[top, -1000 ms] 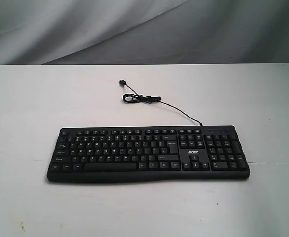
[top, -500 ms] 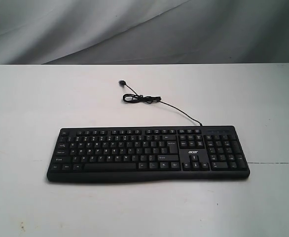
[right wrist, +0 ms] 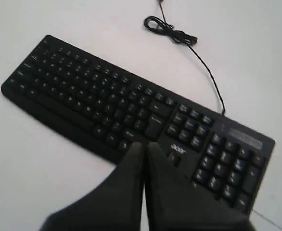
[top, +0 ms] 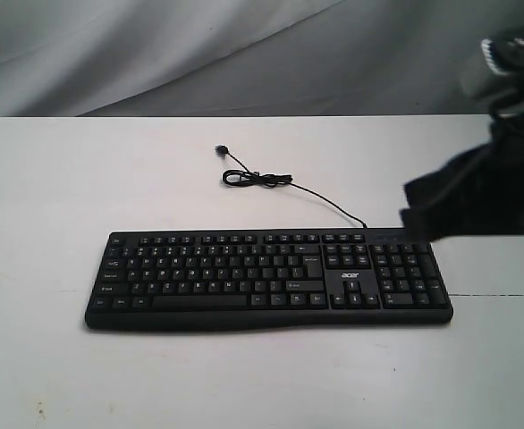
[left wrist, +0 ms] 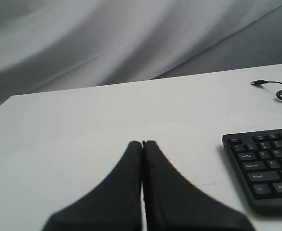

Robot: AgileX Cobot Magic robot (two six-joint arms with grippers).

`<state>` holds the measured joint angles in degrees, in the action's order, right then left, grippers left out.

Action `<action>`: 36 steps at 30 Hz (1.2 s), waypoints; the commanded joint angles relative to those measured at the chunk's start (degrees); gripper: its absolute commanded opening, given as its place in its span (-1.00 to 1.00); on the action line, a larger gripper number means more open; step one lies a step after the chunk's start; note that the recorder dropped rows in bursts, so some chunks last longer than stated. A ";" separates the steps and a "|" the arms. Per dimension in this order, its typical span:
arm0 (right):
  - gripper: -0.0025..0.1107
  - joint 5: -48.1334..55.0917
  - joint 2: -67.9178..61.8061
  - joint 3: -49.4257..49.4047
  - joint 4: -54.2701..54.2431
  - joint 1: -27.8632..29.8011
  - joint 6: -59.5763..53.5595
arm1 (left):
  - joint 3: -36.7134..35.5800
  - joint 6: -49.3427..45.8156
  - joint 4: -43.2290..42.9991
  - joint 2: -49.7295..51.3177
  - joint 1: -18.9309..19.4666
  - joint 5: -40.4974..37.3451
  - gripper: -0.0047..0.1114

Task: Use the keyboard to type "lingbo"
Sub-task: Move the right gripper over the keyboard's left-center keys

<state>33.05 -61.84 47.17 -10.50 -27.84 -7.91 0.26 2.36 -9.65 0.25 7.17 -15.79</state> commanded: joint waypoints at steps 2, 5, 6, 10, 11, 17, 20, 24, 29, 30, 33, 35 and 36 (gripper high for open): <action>-0.96 -8.07 -11.98 8.13 -0.27 -5.19 -1.05 | -0.26 0.25 0.10 -0.25 -0.42 0.57 -0.92; -0.96 -15.10 -16.47 8.62 -0.27 -7.76 -1.05 | -0.26 0.25 0.10 -0.25 -0.42 0.57 -0.92; -0.96 -16.82 -17.93 8.62 -0.27 -8.40 -1.05 | -0.26 0.25 0.10 -0.25 -0.42 0.57 -0.92; -0.96 -20.85 -23.74 8.62 -0.15 -11.45 -1.30 | -0.26 0.25 0.10 -0.25 -0.42 0.57 -0.92; -0.96 -21.41 -24.97 8.62 -0.15 -12.02 -1.87 | -0.26 0.25 0.10 -0.25 -0.42 0.57 -0.92; -0.96 -26.39 -34.07 8.62 -0.15 -13.72 -4.00 | -0.26 0.25 0.10 -0.25 -0.42 0.57 -0.92; -0.96 -30.13 -37.71 8.62 1.10 -13.72 -4.00 | -0.26 0.25 0.10 -0.25 -0.42 0.57 -0.92; -0.96 -34.53 -41.81 8.62 3.10 -13.94 -4.11 | -0.26 0.25 0.10 -0.25 -0.42 0.57 -0.92; -0.96 -38.12 -45.15 8.51 4.31 -14.10 -4.25 | -0.26 0.25 0.10 -0.25 -0.42 0.57 -0.92; -0.96 -39.24 -45.28 8.12 4.65 -14.24 -4.25 | -0.26 0.25 0.10 -0.25 -0.42 0.57 -0.92; -0.96 -47.04 -45.15 4.76 4.95 -14.87 -4.25 | -0.26 0.25 0.10 -0.25 -0.42 0.57 -0.92; -0.96 -50.78 -44.92 2.17 4.95 -14.99 -4.07 | -0.26 0.25 0.10 -0.25 -0.42 0.57 -0.92; -0.96 -51.44 -44.92 1.43 4.95 -14.99 -4.06 | -0.26 0.25 0.10 -0.25 -0.42 0.57 -0.92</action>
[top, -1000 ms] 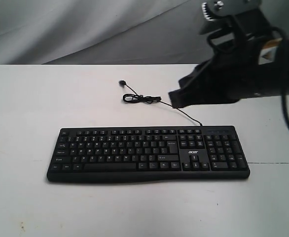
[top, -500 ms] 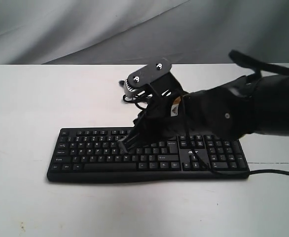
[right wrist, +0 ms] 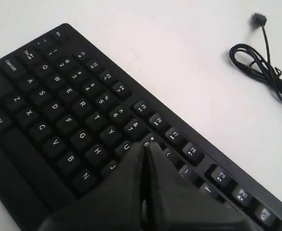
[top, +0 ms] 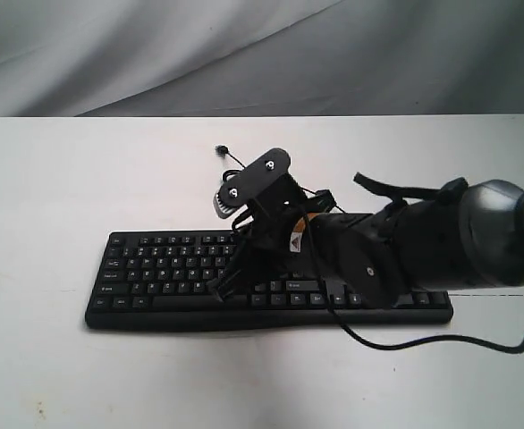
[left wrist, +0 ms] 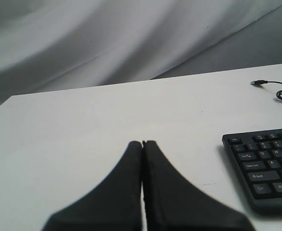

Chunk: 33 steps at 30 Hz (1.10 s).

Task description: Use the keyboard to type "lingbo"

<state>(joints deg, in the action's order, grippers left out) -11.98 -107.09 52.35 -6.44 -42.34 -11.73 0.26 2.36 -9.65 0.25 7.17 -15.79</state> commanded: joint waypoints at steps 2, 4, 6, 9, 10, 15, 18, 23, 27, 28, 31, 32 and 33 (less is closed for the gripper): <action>-0.96 -6.70 0.20 -4.61 1.50 -0.50 -0.25 | -0.26 0.25 0.10 -0.25 -0.42 0.57 -0.92; -0.96 -6.50 -0.35 -4.61 2.70 -0.50 -0.25 | -0.26 0.25 0.10 -0.25 -0.42 0.57 -0.92; -0.96 -7.02 -0.97 -4.49 4.36 -0.50 -0.25 | -0.26 0.25 0.10 -0.25 -0.42 0.57 -0.92; -0.96 -6.86 -2.46 -4.26 4.68 -0.50 -0.51 | -0.26 0.25 0.10 -0.25 -0.42 0.57 -0.92; -0.96 -7.00 -3.07 -4.26 4.77 -0.39 -0.51 | -0.26 0.25 0.10 -0.25 -0.42 0.57 -0.92; -0.96 -7.81 -4.70 -4.26 4.77 -0.39 -2.26 | -0.26 0.25 0.10 -0.25 -0.42 0.57 -0.92; -0.96 -8.36 -5.29 -4.26 4.77 -0.28 -3.03 | -0.26 0.25 0.10 -0.25 -0.42 0.57 -0.92; -0.96 -7.76 -5.30 -2.11 4.93 0.27 -3.32 | -0.26 0.25 0.10 -0.25 -0.42 0.57 -0.92; -0.96 -4.34 -5.30 -0.23 5.64 1.08 -3.32 | -0.26 0.25 0.10 -0.25 -0.42 0.57 -0.92; -0.96 -4.06 -5.30 -0.23 5.64 1.18 -3.32 | -0.26 0.25 0.10 -0.25 -0.42 0.57 -0.92; -0.96 -2.06 -5.30 -0.23 5.64 1.18 -3.32 | -0.26 0.25 0.10 -0.25 -0.42 0.57 -0.92; -0.96 -2.06 -5.30 -0.23 5.64 1.18 -3.32 | -0.26 0.25 0.10 -0.25 -0.42 0.57 -0.92; -0.96 -2.06 -5.30 -0.23 5.64 1.18 -3.32 | -0.26 0.25 0.10 -0.25 -0.42 0.57 -0.92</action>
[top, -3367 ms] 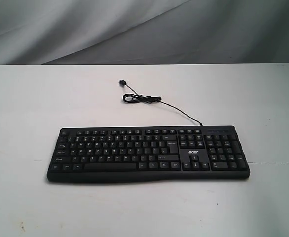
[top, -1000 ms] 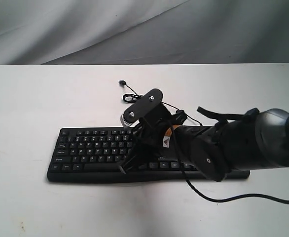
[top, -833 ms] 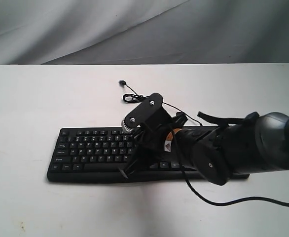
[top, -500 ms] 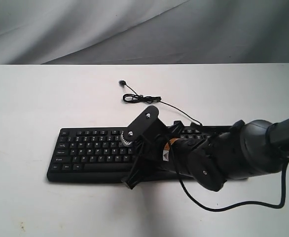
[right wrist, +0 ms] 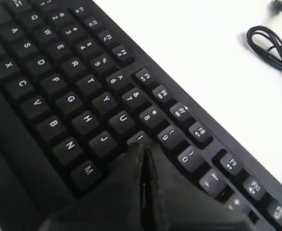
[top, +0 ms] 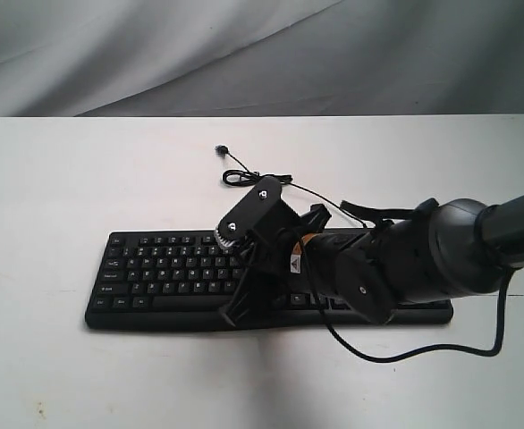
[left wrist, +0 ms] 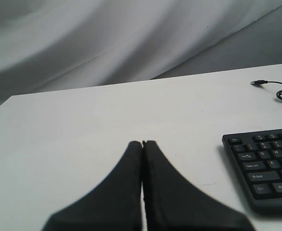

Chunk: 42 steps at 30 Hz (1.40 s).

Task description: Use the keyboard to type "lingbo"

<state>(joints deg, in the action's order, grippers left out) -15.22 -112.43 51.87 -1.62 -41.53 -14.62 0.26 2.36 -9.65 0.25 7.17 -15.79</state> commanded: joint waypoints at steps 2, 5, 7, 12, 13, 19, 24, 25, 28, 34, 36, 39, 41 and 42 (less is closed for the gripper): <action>-0.96 1.19 0.04 0.26 0.82 0.37 -0.43 | -0.26 0.25 0.10 -0.25 -0.42 0.57 -0.92; -0.96 2.07 0.04 0.26 0.82 0.37 -0.43 | -0.26 0.25 0.10 -0.25 -0.42 0.57 -0.92; -0.96 2.21 0.04 0.26 0.82 0.81 -0.43 | -0.26 0.25 0.10 -0.25 -0.42 0.57 -0.92; -0.96 3.00 0.04 0.26 1.62 1.76 -0.43 | -0.26 0.25 0.10 -0.25 -0.42 0.57 -0.92; -0.96 3.45 0.04 0.26 1.62 1.76 -0.43 | -0.26 0.25 0.10 -0.25 -0.42 0.57 -0.92; -0.96 3.99 -0.05 0.94 1.62 1.56 -0.43 | -0.26 0.25 0.10 -0.25 -0.42 0.57 -0.92; -0.96 8.30 -2.01 4.53 2.73 1.56 -0.43 | -0.26 0.25 0.10 -0.25 -0.42 0.57 -0.92; -0.96 8.41 -2.01 4.53 2.73 1.56 -0.43 | -0.26 0.25 0.10 -0.25 -0.42 0.57 -0.92; -0.96 8.56 -2.01 4.53 2.73 1.56 -0.43 | -0.26 0.25 0.10 -0.25 -0.42 0.57 -0.92; -0.96 8.56 -2.01 4.53 2.73 1.56 -0.43 | -0.26 0.25 0.10 -0.25 -0.42 0.57 -0.92; -0.96 8.53 -2.01 4.53 2.73 1.53 -0.33 | -0.26 0.25 0.10 -0.25 -0.42 0.57 -0.92; -0.96 8.43 -2.01 4.53 2.73 1.43 -0.09 | -0.26 0.25 0.10 -0.25 -0.42 0.57 -0.92; -0.96 8.43 -2.27 4.53 2.73 0.97 0.01 | -0.26 0.25 0.10 -0.25 -0.42 0.57 -0.92; -0.96 8.27 -2.52 4.53 2.73 0.77 0.01 | -0.26 0.25 0.10 -0.25 -0.42 0.57 -0.92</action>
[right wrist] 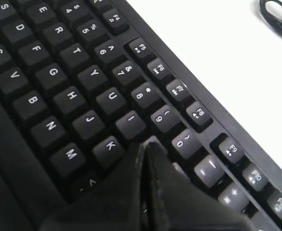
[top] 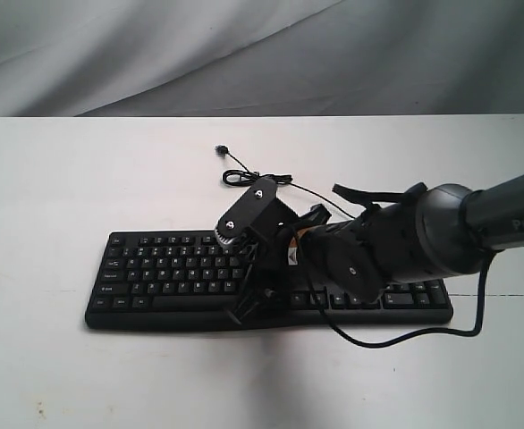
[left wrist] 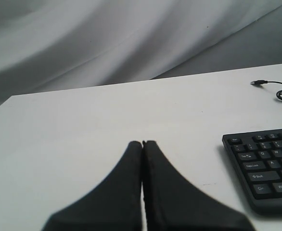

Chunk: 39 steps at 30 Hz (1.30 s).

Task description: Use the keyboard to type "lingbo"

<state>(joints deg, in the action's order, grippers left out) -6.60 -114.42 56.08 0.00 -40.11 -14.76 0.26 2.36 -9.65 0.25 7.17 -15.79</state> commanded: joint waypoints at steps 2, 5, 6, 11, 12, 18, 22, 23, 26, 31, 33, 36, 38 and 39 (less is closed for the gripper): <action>-0.96 -0.59 -1.54 0.31 0.86 -0.80 0.15 | -0.26 0.25 0.10 -0.25 -0.42 0.57 -0.92; -0.96 -0.21 -1.77 0.31 0.47 -0.80 0.15 | -0.26 0.25 0.10 -0.25 -0.42 0.57 -0.92; -0.96 -0.06 -1.09 0.31 0.47 -0.80 0.15 | -0.26 0.25 0.10 -0.25 -0.42 0.57 -0.92; -0.96 0.82 2.78 0.57 0.70 -0.45 -0.13 | -0.26 0.25 0.10 -0.25 -0.42 0.57 -0.92; -0.96 0.82 2.80 1.04 1.12 -0.45 -0.24 | -0.26 0.25 0.10 -0.25 -0.42 0.57 -0.92; -0.96 1.44 0.70 5.96 2.58 -0.45 -0.24 | -0.26 0.25 0.10 -0.25 -0.42 0.57 -0.92; -0.96 2.03 -1.38 7.81 2.58 -0.68 -0.24 | -0.26 0.25 0.10 -0.25 -0.42 0.57 -0.92; -0.96 2.04 -1.89 7.92 2.58 -0.83 -0.24 | -0.26 0.25 0.10 -0.25 -0.42 0.57 -0.92; -0.96 2.67 -2.33 7.92 2.58 -1.09 -0.24 | -0.26 0.25 0.10 -0.25 -0.42 0.57 -0.92; -0.96 2.45 -2.97 7.92 2.58 -1.19 -0.24 | -0.26 0.25 0.10 -0.25 -0.42 0.57 -0.92; -0.96 2.16 -3.38 8.00 2.58 -1.33 -0.24 | -0.26 0.25 0.10 -0.25 -0.42 0.57 -0.92; -0.96 1.91 -3.96 8.00 2.58 -1.63 -0.24 | -0.26 0.25 0.10 -0.25 -0.42 0.57 -0.92; -0.96 1.91 -3.98 8.00 2.58 -1.76 -0.24 | -0.26 0.25 0.10 -0.25 -0.42 0.57 -0.92; -0.96 1.91 -3.98 8.00 2.58 -1.76 -0.24 | -0.26 0.25 0.10 -0.25 -0.42 0.57 -0.92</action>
<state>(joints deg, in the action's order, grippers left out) -4.19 -118.48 63.79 2.09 -41.65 -14.76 0.26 2.36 -9.65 0.25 7.17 -15.79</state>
